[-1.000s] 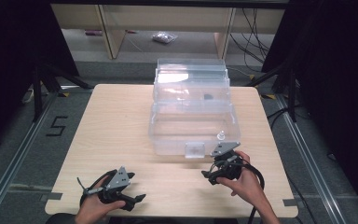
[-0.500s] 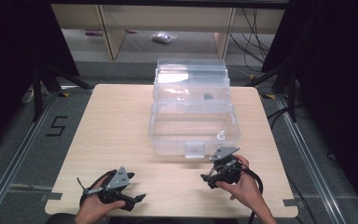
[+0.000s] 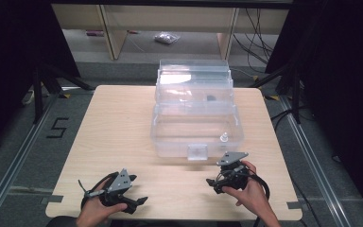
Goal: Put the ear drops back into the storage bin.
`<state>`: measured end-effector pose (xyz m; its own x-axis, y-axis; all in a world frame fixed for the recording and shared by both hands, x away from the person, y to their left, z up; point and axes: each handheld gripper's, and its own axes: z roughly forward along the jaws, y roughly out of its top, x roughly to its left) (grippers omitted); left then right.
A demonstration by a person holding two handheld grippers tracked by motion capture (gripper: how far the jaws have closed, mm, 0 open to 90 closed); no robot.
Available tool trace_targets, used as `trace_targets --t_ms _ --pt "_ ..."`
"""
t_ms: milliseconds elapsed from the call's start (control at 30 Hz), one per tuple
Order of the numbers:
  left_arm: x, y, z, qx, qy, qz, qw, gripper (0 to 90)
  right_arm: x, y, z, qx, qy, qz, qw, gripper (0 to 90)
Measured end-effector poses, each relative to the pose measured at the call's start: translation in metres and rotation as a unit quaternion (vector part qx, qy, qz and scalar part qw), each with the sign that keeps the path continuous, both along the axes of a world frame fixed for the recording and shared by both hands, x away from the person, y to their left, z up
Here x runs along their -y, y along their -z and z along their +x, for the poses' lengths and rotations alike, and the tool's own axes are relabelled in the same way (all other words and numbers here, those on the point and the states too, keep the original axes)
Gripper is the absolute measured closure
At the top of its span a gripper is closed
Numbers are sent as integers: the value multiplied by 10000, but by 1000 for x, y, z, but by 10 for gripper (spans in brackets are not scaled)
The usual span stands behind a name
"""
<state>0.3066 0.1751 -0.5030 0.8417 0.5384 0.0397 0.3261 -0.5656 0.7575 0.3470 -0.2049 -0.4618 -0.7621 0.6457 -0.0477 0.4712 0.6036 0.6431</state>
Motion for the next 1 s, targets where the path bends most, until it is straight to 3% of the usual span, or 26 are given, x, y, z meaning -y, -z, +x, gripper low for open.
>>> trace_targets --t_ms 67,133,167,233,267,367,433,467,500,533,633,767,833,967,1000 --pt "0 0 0 -1 0 4 10000 151 2 0 -2 -46 98 21 9999 215" --pt "1 1 -1 -33 -26 -93 9999 152 4 1 -3 -20 54 46 10000 215" --pt "1 1 0 -33 -10 -76 10000 152 5 0 -3 -101 29 18 9999 215" --pt "1 1 0 -20 -33 -63 10000 152 6 4 -3 -47 24 100 9999 215" --pt "1 1 0 -22 -31 -67 10000 151 8 2 -5 -143 73 62 9999 214" --pt "0 0 0 2 -10 -1 10000 152 11 5 -6 -95 41 110 9999 214" --pt "1 1 0 -22 -29 -66 10000 152 12 6 -7 -44 103 183 9998 214" --pt "1 1 0 -20 -34 -66 10000 152 14 5 -7 -123 77 141 9998 213" --pt "1 1 0 -20 -32 -63 10000 152 15 7 -8 -49 108 205 9997 212" --pt "1 1 0 -22 -31 -61 10000 152 16 6 -9 -134 110 198 9997 212" --pt "1 1 0 -21 -28 -57 10000 152 18 9 -11 -66 150 246 9996 211" --pt "1 1 0 -25 -34 -56 10000 152 23 11 -13 -156 122 205 9996 210" --pt "1 1 0 -23 -27 -54 10000 152 26 13 -14 -104 208 271 9994 208" --pt "1 1 0 -19 -30 -53 10000 152 32 13 -19 -265 385 257 9986 207" --pt "1 1 0 -22 -29 -56 10000 152 33 16 -19 -148 387 296 9987 206"
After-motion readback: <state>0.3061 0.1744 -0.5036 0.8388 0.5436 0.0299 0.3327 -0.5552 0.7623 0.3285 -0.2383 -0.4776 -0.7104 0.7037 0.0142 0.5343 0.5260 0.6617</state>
